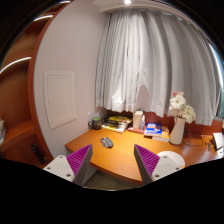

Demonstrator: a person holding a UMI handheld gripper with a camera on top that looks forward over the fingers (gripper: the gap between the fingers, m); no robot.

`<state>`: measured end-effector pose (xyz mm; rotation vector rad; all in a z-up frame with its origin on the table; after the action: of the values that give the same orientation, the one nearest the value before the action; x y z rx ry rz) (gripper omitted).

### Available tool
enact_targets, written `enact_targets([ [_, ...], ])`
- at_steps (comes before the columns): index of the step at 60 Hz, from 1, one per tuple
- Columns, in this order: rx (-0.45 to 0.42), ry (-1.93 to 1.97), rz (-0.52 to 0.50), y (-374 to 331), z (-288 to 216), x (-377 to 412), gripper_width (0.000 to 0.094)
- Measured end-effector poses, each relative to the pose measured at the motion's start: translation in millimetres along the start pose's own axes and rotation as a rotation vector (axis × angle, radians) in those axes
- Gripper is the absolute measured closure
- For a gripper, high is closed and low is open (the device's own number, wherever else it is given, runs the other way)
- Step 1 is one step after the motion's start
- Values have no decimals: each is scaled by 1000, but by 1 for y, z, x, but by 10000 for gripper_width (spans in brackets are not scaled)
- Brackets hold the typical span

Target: Arrange mouse

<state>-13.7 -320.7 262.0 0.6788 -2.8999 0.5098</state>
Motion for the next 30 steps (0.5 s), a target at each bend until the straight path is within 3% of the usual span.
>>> enact_targets([
  [8, 46, 49, 43, 17, 47, -1, 103],
  [9, 47, 50, 52, 13, 23, -2, 105],
  [11, 82, 57, 66, 26, 68, -2, 107],
  [18, 166, 48, 116, 64, 122, -3, 112],
  [30, 251, 78, 150, 159, 151, 17, 112],
])
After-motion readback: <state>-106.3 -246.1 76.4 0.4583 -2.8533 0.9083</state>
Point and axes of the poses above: the point between the fingertips, and its own axes, seen from behind it with the camera up: x to the left, z down, y forward, the way the camera looks, the point moved 4 cm from there along -y, backward, against the way the camera looks, and after that the axes turned 12 degrees about y, right-handed, at the moved point
